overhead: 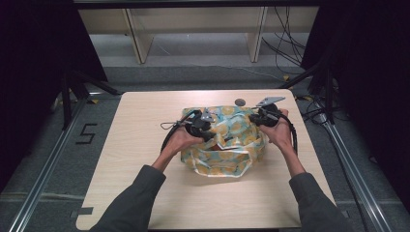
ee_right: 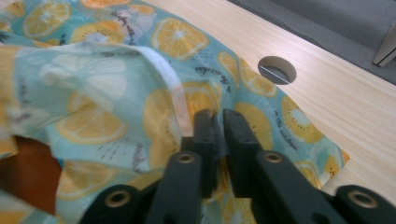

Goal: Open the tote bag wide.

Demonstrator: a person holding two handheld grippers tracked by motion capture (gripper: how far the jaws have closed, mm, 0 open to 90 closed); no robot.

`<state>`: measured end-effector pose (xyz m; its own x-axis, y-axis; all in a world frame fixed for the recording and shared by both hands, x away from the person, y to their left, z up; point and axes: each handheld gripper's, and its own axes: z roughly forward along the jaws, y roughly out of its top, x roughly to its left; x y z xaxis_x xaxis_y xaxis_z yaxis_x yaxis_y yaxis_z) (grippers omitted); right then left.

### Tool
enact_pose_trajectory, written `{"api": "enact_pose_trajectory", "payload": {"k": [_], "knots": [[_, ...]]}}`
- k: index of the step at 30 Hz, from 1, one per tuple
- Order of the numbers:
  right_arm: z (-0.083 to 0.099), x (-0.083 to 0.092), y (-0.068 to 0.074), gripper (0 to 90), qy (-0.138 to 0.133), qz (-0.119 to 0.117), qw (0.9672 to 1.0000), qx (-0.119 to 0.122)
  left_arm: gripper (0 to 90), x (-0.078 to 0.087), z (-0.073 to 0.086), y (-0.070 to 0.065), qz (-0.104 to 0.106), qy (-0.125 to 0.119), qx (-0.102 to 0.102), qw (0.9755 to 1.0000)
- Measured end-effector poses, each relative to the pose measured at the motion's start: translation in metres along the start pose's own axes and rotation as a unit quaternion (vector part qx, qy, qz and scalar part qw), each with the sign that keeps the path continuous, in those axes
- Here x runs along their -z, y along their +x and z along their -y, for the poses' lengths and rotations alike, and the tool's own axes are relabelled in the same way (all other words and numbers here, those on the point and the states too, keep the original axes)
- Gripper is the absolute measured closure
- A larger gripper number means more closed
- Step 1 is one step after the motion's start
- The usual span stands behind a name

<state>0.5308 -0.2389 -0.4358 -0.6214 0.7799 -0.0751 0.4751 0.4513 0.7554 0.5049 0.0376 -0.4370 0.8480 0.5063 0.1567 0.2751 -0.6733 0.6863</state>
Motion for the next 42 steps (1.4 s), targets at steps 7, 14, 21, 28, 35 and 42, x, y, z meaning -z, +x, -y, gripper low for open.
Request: {"api": "enact_pose_trajectory", "payload": {"k": [7,14,21,28,35,42], "knots": [[-0.011,0.039,-0.001,67.5,-0.047,-0.046,0.997,-0.042,87.8,0.013,-0.013,0.027,0.007,-0.085,0.111,0.9901],[-0.034,0.084,0.022,62.4,-0.122,-0.069,0.9899,-0.02,88.0,0.017,-0.02,0.055,-0.021,-0.09,0.174,0.9805],[-0.039,0.051,0.069,59.1,-0.056,-0.094,0.9933,0.039,88.1,0.016,-0.02,0.066,-0.025,-0.092,0.205,0.9741],[-0.037,0.007,0.085,61.3,0.021,-0.09,0.9934,0.068,88.0,0.024,-0.016,0.073,-0.012,-0.123,0.236,0.9637],[-0.046,0.013,0.07,90.0,0.016,-0.025,0.9923,0.12,87.3,0.026,-0.008,0.073,-0.013,-0.126,0.237,0.9632],[-0.069,0.004,0.017,90.0,0.019,0.061,0.9943,0.085,68.3,0.025,-0.011,0.064,-0.01,-0.113,0.215,0.9699]]}}
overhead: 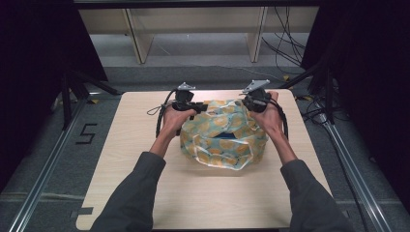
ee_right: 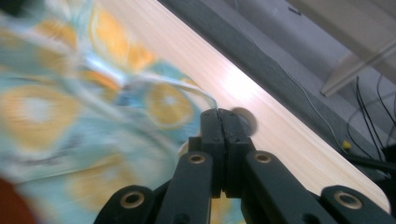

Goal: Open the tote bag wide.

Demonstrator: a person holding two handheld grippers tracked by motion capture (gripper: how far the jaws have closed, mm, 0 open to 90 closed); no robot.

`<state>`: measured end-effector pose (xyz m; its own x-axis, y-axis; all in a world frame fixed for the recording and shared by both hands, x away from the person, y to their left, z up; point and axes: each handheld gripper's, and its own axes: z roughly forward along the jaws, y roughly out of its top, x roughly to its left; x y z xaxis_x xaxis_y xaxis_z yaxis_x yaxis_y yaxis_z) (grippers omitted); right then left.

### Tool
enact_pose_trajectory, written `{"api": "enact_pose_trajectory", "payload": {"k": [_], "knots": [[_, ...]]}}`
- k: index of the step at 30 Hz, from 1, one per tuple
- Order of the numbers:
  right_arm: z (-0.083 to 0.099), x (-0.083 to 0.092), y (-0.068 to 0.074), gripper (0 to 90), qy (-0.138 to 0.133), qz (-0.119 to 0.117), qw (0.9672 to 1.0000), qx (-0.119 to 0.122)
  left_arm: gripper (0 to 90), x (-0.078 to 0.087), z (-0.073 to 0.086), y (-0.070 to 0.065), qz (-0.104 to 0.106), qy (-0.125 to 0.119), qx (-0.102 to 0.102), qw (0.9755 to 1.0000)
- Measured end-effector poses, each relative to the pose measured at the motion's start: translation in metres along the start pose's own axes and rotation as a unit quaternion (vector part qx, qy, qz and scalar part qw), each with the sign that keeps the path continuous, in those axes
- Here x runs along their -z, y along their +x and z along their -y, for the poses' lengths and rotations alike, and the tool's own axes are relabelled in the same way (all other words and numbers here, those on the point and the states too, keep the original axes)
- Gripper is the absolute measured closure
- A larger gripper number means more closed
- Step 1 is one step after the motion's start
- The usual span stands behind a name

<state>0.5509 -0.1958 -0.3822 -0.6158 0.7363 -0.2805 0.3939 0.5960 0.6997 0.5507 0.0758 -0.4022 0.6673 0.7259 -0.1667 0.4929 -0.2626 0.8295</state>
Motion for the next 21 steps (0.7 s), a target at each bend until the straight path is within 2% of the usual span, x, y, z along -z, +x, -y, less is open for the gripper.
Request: {"api": "enact_pose_trajectory", "payload": {"k": [1,3,4,6,7,8,9,10,11,12,13,14,15,16,17,18,19,20,21], "knots": [[0.001,-0.006,-0.005,90.0,0.011,0.004,0.9999,-0.007,67.0,0.001,0.0,-0.003,0.0,-0.003,0.002,1.0],[0.004,-0.02,-0.014,90.0,0.034,0.015,0.9993,-0.012,64.1,0.009,-0.001,-0.012,0.008,-0.016,-0.01,0.9998],[0.007,-0.027,-0.018,90.0,0.042,0.012,0.9989,-0.017,64.4,0.015,-0.002,-0.016,0.016,-0.018,-0.028,0.9993],[0.012,-0.038,-0.023,90.0,0.062,0.016,0.9975,-0.029,64.6,0.025,-0.001,-0.027,0.041,-0.021,-0.041,0.9981],[0.016,-0.044,-0.025,90.0,0.073,0.013,0.9968,-0.028,64.6,0.028,0.0,-0.032,0.045,-0.012,-0.046,0.9978],[0.02,-0.05,-0.027,90.0,0.084,0.012,0.996,-0.026,64.5,0.028,0.003,-0.036,0.049,0.004,-0.059,0.997],[0.024,-0.054,-0.027,90.0,0.094,0.011,0.9949,-0.035,63.6,0.026,0.007,-0.039,0.053,0.038,-0.083,0.9944],[0.03,-0.059,-0.028,90.0,0.1,-0.001,0.994,-0.046,62.0,0.021,0.012,-0.042,0.047,0.063,-0.106,0.9912],[0.035,-0.062,-0.028,90.0,0.107,-0.004,0.9929,-0.052,61.1,0.016,0.018,-0.044,0.036,0.078,-0.122,0.9889],[0.04,-0.064,-0.026,90.0,0.123,-0.006,0.9903,-0.066,60.0,0.011,0.024,-0.044,0.025,0.098,-0.131,0.9863],[0.046,-0.066,-0.027,90.0,0.125,-0.009,0.9901,-0.064,59.1,0.005,0.029,-0.043,0.023,0.111,-0.132,0.9848],[0.051,-0.066,-0.028,90.0,0.125,-0.013,0.9893,-0.074,57.7,0.0,0.034,-0.041,0.016,0.119,-0.129,0.9843],[0.054,-0.065,-0.03,90.0,0.116,-0.017,0.99,-0.078,55.6,-0.005,0.038,-0.04,0.006,0.122,-0.123,0.9849],[0.056,-0.062,-0.031,90.0,0.116,-0.023,0.9887,-0.092,53.5,-0.009,0.041,-0.038,-0.003,0.127,-0.128,0.9836],[0.057,-0.06,-0.035,89.7,0.105,-0.023,0.9906,-0.085,51.6,-0.013,0.043,-0.037,-0.006,0.129,-0.123,0.984],[0.057,-0.057,-0.037,88.3,0.098,-0.023,0.9909,-0.09,50.6,-0.017,0.045,-0.036,-0.004,0.127,-0.121,0.9844],[0.055,-0.051,-0.039,86.9,0.097,-0.032,0.9899,-0.099,50.9,-0.019,0.046,-0.036,-0.004,0.135,-0.126,0.9828],[0.053,-0.048,-0.041,85.7,0.062,-0.036,0.9921,-0.103,52.7,-0.021,0.046,-0.037,-0.009,0.133,-0.136,0.9818],[0.05,-0.04,-0.042,84.7,0.047,-0.038,0.9913,-0.117,55.3,-0.024,0.046,-0.038,-0.01,0.133,-0.143,0.9806]]}}
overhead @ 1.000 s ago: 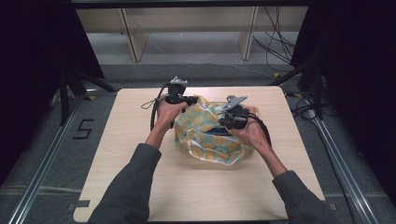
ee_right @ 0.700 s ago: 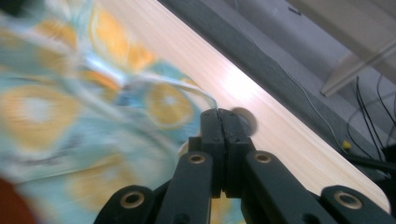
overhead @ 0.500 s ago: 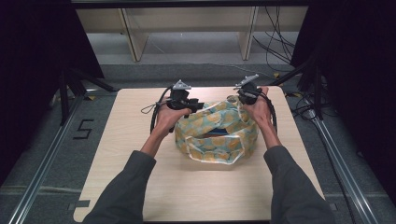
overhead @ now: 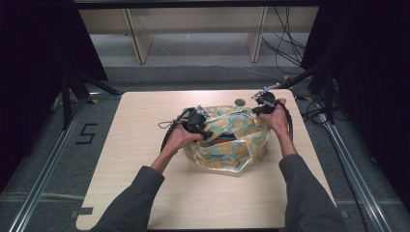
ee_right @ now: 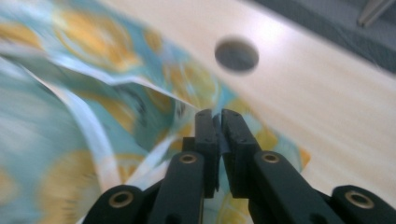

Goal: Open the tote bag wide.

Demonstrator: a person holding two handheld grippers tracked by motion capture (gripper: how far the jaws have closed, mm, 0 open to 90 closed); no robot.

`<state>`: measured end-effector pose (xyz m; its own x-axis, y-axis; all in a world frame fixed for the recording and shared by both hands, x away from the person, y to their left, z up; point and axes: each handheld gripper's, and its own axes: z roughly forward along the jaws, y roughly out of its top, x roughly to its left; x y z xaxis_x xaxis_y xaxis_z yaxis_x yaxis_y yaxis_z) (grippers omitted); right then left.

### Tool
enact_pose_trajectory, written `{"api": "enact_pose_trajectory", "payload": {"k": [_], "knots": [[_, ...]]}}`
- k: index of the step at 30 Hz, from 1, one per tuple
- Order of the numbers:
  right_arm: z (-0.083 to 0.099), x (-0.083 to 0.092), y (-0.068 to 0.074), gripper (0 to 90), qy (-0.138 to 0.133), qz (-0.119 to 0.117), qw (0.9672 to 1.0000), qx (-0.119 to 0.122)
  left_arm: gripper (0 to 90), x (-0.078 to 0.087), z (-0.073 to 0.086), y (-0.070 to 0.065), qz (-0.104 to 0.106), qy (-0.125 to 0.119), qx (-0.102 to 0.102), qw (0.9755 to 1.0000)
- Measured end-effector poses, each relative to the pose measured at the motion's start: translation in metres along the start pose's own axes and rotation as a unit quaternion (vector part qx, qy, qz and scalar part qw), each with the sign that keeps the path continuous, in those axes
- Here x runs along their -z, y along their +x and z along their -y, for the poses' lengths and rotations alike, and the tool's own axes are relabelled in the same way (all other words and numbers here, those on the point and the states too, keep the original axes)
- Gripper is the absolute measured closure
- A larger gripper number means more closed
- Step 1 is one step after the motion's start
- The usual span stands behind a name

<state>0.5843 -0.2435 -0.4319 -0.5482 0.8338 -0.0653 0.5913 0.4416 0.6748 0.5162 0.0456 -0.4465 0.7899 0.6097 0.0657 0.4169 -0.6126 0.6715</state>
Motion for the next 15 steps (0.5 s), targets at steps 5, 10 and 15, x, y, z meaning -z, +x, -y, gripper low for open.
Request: {"api": "enact_pose_trajectory", "payload": {"k": [5,10,15], "knots": [[-0.011,0.037,0.001,74.5,-0.043,-0.032,0.9985,-0.007,83.5,-0.007,-0.008,-0.003,-0.013,0.005,-0.035,0.9993],[-0.012,0.07,0.011,69.2,-0.094,-0.073,0.9929,-0.003,89.3,0.007,-0.017,0.002,-0.003,-0.046,0.003,0.9989],[-0.009,0.085,0.035,66.7,-0.118,-0.113,0.9863,0.026,89.3,0.033,-0.031,0.022,-0.001,-0.098,0.049,0.994]]}}
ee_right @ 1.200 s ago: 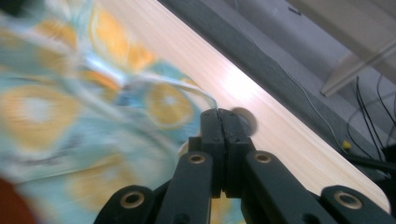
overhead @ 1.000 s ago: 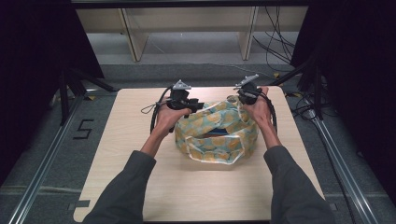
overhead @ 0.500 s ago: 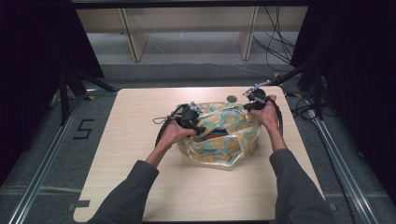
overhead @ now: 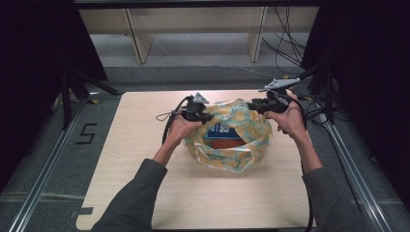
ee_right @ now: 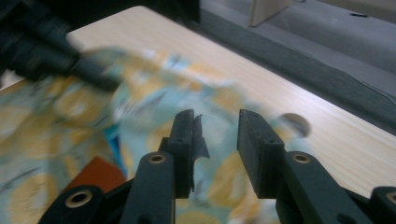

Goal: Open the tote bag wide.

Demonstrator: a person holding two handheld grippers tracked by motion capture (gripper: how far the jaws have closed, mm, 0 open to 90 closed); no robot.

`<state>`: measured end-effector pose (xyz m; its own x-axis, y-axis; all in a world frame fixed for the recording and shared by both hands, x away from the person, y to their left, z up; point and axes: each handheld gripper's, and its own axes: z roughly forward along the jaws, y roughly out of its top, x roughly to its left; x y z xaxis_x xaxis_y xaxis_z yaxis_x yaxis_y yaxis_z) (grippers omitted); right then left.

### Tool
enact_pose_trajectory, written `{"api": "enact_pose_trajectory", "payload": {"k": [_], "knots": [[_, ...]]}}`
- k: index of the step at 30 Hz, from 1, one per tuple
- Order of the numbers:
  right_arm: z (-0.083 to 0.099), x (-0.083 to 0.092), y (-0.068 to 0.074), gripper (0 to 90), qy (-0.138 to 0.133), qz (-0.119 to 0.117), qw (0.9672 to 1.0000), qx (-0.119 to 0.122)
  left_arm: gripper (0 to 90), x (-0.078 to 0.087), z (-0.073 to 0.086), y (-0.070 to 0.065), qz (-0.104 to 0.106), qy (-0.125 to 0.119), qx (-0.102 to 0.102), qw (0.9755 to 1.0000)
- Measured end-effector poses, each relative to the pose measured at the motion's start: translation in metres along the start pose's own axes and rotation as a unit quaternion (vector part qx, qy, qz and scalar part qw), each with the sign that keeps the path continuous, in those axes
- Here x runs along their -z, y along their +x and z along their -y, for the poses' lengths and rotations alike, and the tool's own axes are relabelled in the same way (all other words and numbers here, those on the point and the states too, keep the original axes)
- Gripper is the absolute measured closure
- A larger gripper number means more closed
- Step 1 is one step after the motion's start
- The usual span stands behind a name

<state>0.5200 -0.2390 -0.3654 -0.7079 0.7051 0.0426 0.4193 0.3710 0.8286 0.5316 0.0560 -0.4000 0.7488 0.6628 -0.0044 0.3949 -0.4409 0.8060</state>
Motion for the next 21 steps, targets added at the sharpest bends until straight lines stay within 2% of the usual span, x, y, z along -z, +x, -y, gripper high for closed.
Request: {"api": "enact_pose_trajectory", "payload": {"k": [1,2,4,6,7,11,12,15,16,17,18,19,20,21], "knots": [[-0.001,0.001,0.006,65.9,0.01,-0.008,0.9998,0.012,89.3,0.002,-0.003,0.004,-0.006,-0.001,0.002,1.0],[-0.002,0.001,0.01,65.4,0.006,-0.012,0.9995,0.029,89.3,0.003,-0.006,0.007,-0.014,-0.006,0.011,0.9998],[-0.003,-0.003,0.023,63.9,0.009,-0.035,0.9989,0.03,89.3,0.003,-0.009,0.012,-0.012,-0.005,0.022,0.9997],[-0.002,-0.011,0.035,60.2,0.026,-0.046,0.9977,0.042,89.3,0.001,-0.011,0.015,-0.012,-0.004,0.028,0.9995],[-0.001,-0.016,0.04,58.6,0.037,-0.044,0.9964,0.062,89.3,-0.001,-0.011,0.015,-0.013,-0.002,0.029,0.9995],[0.005,-0.036,0.053,49.6,0.068,-0.006,0.9955,0.066,89.2,-0.006,-0.01,0.018,-0.008,-0.003,0.047,0.9989],[0.007,-0.041,0.056,48.2,0.081,-0.001,0.9952,0.054,89.2,-0.007,-0.01,0.019,-0.007,-0.002,0.046,0.9989],[0.014,-0.053,0.061,47.3,0.099,0.009,0.9925,0.071,89.1,-0.008,-0.009,0.021,-0.002,-0.009,0.057,0.9983],[0.016,-0.057,0.063,49.6,0.11,0.022,0.9906,0.078,89.1,-0.008,-0.009,0.022,-0.001,-0.007,0.059,0.9982],[0.017,-0.059,0.065,58.6,0.134,0.041,0.9852,0.099,89.0,-0.008,-0.008,0.022,-0.001,-0.008,0.059,0.9982],[0.019,-0.061,0.065,72.3,0.145,0.059,0.9796,0.126,88.9,-0.008,-0.008,0.023,-0.003,-0.008,0.058,0.9983],[0.02,-0.063,0.064,82.3,0.139,0.066,0.9788,0.134,88.9,-0.008,-0.007,0.024,-0.005,-0.008,0.053,0.9986],[0.017,-0.06,0.059,88.2,0.148,0.061,0.9768,0.143,88.9,-0.007,-0.006,0.025,-0.009,-0.005,0.048,0.9988],[0.015,-0.058,0.054,90.0,0.137,0.064,0.9777,0.146,88.9,-0.007,-0.004,0.026,-0.008,-0.007,0.052,0.9986]]}}
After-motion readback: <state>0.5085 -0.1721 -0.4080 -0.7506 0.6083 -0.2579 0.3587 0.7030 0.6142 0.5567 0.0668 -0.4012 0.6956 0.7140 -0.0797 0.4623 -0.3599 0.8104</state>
